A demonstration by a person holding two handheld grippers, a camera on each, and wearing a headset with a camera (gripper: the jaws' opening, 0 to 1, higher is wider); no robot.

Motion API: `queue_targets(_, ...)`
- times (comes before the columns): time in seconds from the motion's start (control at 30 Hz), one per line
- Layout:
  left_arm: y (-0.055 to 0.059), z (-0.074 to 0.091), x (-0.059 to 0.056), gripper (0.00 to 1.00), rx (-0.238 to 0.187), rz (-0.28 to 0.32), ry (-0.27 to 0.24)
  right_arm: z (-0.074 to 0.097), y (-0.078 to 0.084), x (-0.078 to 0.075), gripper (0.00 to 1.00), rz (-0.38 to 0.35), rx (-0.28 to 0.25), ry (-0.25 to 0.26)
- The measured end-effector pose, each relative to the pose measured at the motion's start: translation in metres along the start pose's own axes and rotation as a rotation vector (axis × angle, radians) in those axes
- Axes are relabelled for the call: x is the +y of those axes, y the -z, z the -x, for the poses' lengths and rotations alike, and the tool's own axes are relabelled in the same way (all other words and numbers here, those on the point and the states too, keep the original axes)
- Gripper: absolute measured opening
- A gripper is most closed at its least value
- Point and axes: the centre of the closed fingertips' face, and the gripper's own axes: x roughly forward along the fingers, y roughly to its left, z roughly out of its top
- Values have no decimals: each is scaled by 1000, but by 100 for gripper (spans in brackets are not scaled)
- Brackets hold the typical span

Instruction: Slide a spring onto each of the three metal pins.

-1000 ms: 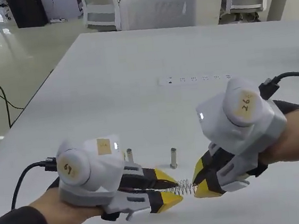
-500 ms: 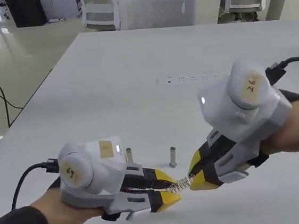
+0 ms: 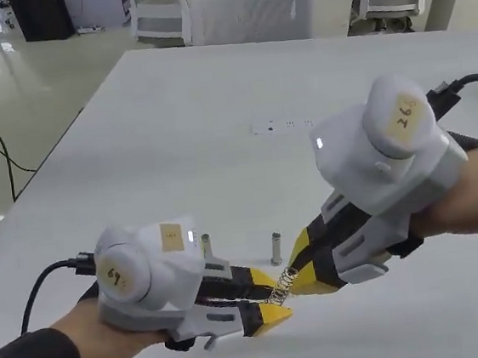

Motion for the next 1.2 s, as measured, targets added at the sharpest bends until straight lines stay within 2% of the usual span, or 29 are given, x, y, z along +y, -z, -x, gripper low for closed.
queue_targets(0.4,-2,-3,-2,8,0,-10,11,-9,0,1,15,3,17,-19)
queue_targets(0.77,-11,-2,-2,8,-27,-18,4,-14,2,2,13,9,41,-31)
queue_targets(1.2,-10,-3,-1,8,-34,3,5,-15,3,1,13,4,54,-26)
